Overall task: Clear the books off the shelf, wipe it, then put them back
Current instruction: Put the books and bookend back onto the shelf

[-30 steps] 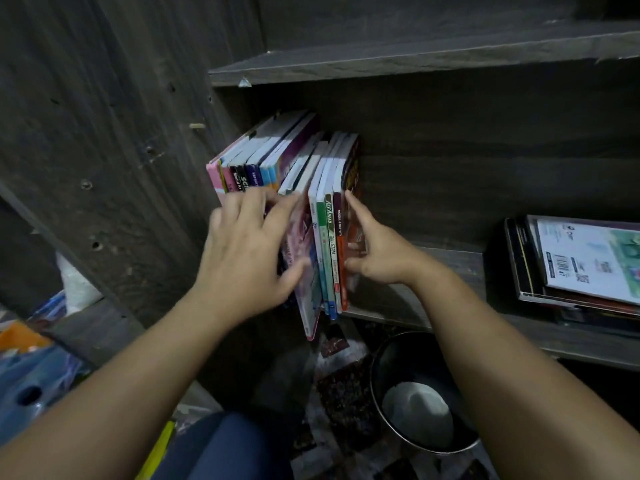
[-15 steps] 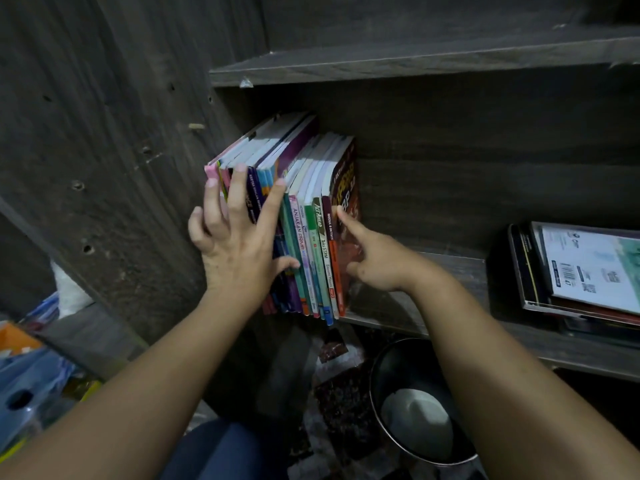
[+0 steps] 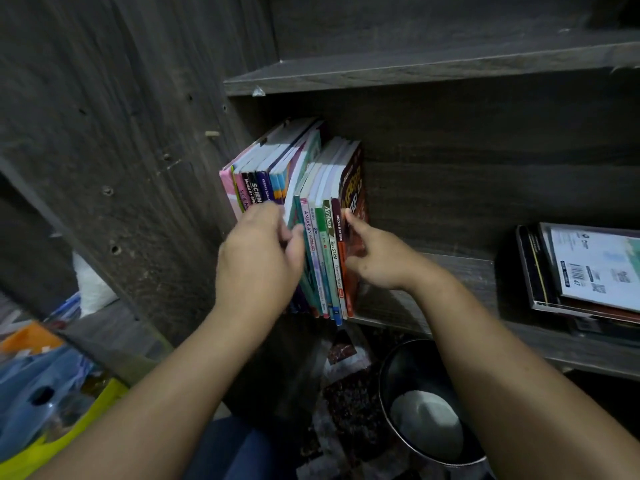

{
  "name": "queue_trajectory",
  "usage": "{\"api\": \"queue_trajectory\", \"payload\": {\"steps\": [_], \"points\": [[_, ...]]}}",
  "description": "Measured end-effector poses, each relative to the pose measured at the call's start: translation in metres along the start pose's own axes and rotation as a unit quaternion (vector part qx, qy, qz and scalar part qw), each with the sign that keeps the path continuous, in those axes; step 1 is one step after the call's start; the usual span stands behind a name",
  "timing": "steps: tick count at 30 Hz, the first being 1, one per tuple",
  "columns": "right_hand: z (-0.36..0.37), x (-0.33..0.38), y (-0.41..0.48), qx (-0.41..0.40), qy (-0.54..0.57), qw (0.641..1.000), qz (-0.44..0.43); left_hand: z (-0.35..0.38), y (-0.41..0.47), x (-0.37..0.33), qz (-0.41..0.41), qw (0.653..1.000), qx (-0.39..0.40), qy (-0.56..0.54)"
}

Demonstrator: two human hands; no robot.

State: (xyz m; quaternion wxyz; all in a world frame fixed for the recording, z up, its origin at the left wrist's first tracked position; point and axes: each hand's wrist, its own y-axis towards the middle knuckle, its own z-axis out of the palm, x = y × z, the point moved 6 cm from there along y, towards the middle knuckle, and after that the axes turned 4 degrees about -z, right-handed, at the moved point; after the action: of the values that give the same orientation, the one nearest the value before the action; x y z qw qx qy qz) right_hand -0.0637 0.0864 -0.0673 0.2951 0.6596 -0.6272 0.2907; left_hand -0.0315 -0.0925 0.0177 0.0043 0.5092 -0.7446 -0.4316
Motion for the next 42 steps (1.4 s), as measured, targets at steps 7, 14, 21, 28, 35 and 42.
{"api": "queue_trajectory", "payload": {"steps": [7, 14, 21, 28, 35, 42], "points": [[-0.003, 0.017, 0.000, -0.051, -0.017, 0.998, -0.038, 0.008, 0.026, -0.013, -0.148, 0.958, 0.243, 0.033], [0.002, 0.047, -0.007, -0.137, -0.017, 0.979, -0.150, 0.020, -0.015, -0.008, -0.140, 0.932, 0.302, 0.140], [-0.004, 0.041, -0.007, -0.176, 0.017, 0.977, -0.119, -0.025, 0.002, -0.017, -0.082, 0.866, 0.421, 0.256], [-0.034, -0.001, -0.009, -0.258, 0.080, 0.962, -0.041, -0.037, -0.008, -0.058, 0.097, 0.741, 0.504, 0.432], [-0.048, -0.012, -0.013, -0.221, 0.115, 0.966, -0.066, -0.029, -0.009, -0.084, 0.007, 0.726, 0.616, 0.306], [-0.058, -0.023, -0.024, -0.254, 0.113, 0.959, -0.051, -0.011, 0.047, -0.089, 0.069, 0.823, 0.375, 0.421]]}}
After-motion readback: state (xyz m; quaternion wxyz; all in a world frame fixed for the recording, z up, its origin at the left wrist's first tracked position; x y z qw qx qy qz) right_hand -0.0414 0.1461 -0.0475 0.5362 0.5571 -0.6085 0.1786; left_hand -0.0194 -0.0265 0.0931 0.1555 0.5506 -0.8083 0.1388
